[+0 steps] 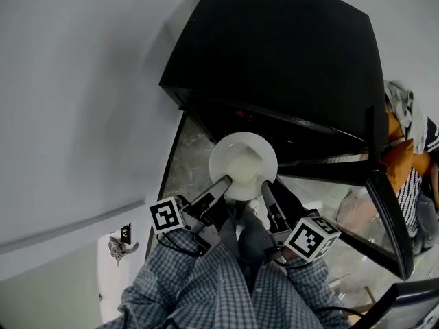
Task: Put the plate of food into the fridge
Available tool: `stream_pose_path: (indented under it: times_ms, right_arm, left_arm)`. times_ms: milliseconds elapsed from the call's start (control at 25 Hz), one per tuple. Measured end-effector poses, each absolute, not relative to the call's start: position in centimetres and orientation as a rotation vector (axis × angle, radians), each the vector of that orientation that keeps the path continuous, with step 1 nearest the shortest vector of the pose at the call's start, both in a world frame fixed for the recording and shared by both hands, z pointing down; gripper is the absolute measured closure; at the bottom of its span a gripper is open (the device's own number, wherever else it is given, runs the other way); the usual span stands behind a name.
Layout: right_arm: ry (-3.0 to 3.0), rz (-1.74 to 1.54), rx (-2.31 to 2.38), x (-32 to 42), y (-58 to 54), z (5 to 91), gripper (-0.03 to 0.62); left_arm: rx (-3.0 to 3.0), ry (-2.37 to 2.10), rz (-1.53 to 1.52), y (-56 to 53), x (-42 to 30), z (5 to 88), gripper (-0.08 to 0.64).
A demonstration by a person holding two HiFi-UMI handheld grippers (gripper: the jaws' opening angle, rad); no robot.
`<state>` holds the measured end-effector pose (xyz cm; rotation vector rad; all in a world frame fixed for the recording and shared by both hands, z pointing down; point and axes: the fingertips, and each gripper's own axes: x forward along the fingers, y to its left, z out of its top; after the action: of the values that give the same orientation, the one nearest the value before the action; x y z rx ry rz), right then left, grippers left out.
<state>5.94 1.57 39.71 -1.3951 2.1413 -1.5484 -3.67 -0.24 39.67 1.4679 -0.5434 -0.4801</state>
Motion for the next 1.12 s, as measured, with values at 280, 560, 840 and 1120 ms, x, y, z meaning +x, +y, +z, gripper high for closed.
stream_pose_path:
  times_ms: [280,560,840,1120]
  right_arm:
    - [2.085,-1.545,-1.457,6.4,1.0,41.5,0.517]
    - [2.06,-1.537,-1.507,6.5,-0.3,43.9,0.517]
    - [2.04,-1.525,-1.541,6.5,-1.5,46.2,0.517]
    - [1.979,-1.514,-1.606,6.8,-3.1,48.6,0.517]
  left_arm:
    - [1.449,-0.535,-0.458,-0.9,-3.3,41.6,0.514]
    - [1.465,-0.529,-0.434,-2.4,-3.1,43.9,0.514]
    - [1.437,-0.54,-0.442,-3.5,-3.2,46.3,0.515]
    - [1.437,-0.558,-0.435,-4.8,-3.0,49.2,0.515]
